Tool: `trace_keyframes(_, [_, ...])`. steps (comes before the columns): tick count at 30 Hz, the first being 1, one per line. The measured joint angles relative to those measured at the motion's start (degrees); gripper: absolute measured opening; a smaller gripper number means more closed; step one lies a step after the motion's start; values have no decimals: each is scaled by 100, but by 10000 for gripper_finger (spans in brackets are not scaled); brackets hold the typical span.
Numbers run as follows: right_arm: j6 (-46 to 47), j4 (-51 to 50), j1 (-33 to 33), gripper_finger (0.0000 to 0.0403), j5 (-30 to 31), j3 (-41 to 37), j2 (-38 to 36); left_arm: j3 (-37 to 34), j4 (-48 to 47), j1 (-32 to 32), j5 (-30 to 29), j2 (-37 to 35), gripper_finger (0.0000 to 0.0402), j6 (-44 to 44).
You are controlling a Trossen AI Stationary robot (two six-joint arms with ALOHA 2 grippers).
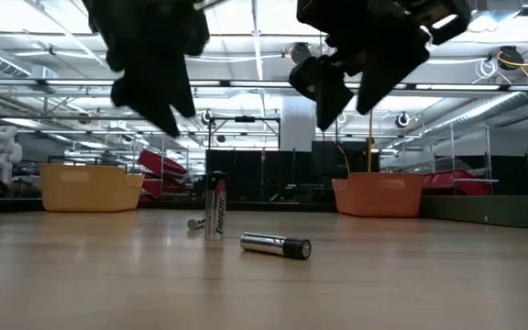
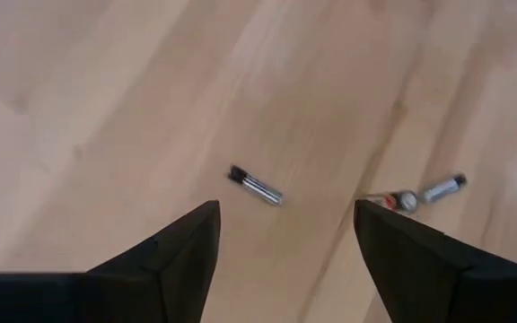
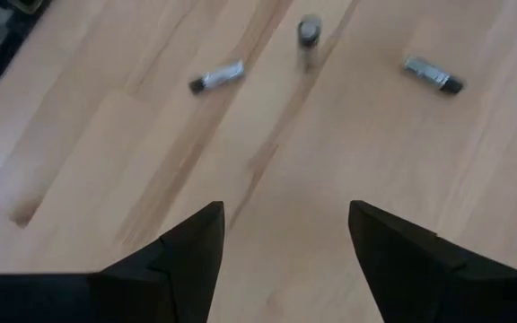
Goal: Sort batteries
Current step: Put the silver battery into the yellow bin
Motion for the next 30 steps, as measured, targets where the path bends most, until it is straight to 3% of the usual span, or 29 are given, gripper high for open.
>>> trace_keyframes(6, [243, -600, 97, 230, 1219, 0, -1, 0, 303, 10, 309, 646, 264, -1883])
trace_keyframes(11, [876, -890, 97, 230, 1525, 0, -86, 90, 409, 10, 360, 1044, 264, -3022])
trace_keyframes(15, [1113, -1009, 218, 230, 1607, 0, -226, 205, 393, 10, 337, 1349, 264, -3405])
trace_keyframes(21, [1188, -1167, 451, 211, 2232, 0, -668, 245, 369, 34, 152, 1681, 264, -3743])
trace_keyframes(30, [1451, -1176, 494, 170, 2274, 0, -1305, 259, 361, 106, 131, 1970, 264, -3845])
